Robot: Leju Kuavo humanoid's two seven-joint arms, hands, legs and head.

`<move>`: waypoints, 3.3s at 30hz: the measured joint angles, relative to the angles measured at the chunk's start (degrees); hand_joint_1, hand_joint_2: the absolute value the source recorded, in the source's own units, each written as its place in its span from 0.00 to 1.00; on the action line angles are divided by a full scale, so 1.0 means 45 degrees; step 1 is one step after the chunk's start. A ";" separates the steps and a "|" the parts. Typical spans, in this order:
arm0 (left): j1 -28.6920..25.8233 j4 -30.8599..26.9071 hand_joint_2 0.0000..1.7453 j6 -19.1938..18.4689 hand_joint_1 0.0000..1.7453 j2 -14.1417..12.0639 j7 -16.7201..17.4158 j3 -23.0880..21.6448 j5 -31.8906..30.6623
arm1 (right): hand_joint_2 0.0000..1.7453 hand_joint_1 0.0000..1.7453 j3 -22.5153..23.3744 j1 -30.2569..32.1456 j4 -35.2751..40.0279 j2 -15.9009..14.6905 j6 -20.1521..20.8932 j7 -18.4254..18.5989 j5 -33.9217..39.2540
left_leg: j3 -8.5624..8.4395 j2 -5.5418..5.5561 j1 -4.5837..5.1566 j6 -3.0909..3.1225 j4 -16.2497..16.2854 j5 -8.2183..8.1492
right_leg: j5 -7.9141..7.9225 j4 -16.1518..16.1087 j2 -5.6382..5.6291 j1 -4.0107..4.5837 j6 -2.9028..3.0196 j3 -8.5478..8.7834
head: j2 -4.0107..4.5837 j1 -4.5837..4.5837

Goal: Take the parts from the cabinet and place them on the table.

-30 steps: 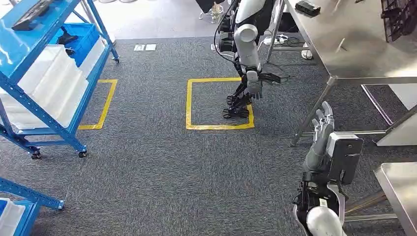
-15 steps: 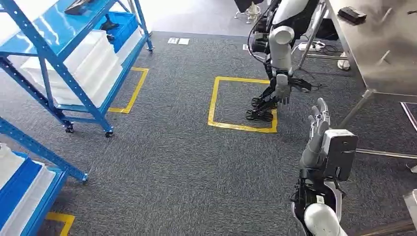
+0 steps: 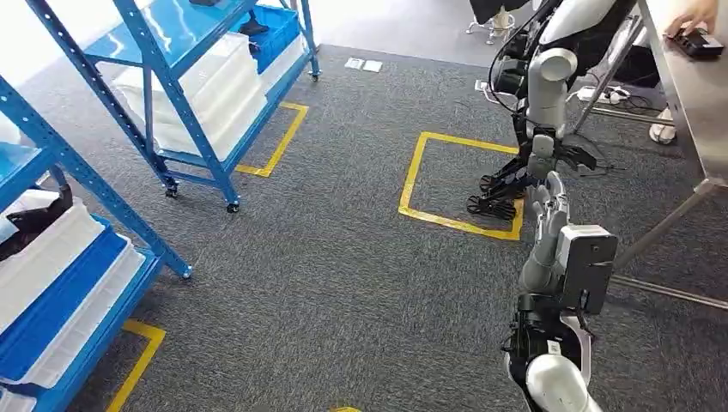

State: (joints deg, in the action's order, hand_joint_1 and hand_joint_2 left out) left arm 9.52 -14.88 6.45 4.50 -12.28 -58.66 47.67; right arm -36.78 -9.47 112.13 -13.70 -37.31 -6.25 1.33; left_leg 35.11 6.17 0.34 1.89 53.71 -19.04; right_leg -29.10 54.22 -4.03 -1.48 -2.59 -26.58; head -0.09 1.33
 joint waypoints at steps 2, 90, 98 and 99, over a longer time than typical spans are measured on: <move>-0.0025 0.0000 0.00 0.0024 0.00 -0.0010 0.0010 -0.0034 -0.0166 | 0.00 0.00 -0.0034 -0.0030 -0.0005 0.0005 0.0025 0.0000 0.0005 | 0.0173 0.0287 -0.0030 -0.0164 -0.0066 0.0229 | 0.0144 0.0023 0.0319 0.0058 0.0210 -0.0143 | 0.0000 0.0000; 0.0282 -0.0058 0.00 0.0189 0.00 0.0151 0.1107 -0.0938 -0.2176 | 0.00 0.00 -0.3104 -0.0399 -1.6948 0.2978 0.3672 0.2798 0.0918 | -0.0915 -0.0355 0.0143 0.0130 -0.0163 -0.0903 | 0.0922 0.0306 0.0486 -0.0012 -0.0142 -0.1322 | 0.0000 -0.0020; 0.0248 -0.0058 0.00 0.0233 0.00 0.0151 0.1107 -0.0938 -0.2157 | 0.00 0.00 -0.3138 0.0209 -1.8890 0.3157 0.3434 0.4275 0.1015 | 0.0424 -0.1152 -0.0044 -0.0289 0.2888 -0.2710 | 0.0930 0.0227 0.0993 -0.0020 0.0451 -0.1269 | 0.0000 0.0088; 0.0234 -0.0058 0.00 0.0243 0.00 0.0151 0.1107 -0.0938 -0.2157 | 0.00 0.00 -0.3138 0.0341 -1.9107 0.3152 0.3415 0.4405 0.1039 | 0.0920 -0.1168 -0.0081 -0.0323 0.3900 -0.3089 | 0.0911 0.0229 0.1096 -0.0022 0.0453 -0.1271 | 0.0000 0.0083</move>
State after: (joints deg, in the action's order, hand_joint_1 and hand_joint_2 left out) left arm 10.57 -15.15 7.54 5.18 -7.30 -62.88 37.97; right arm -50.90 -7.94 26.15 0.48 -21.94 13.57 6.01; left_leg 39.25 0.91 -0.03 0.44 71.26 -32.94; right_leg -25.00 55.25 0.90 -1.58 -0.55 -32.30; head -0.09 1.70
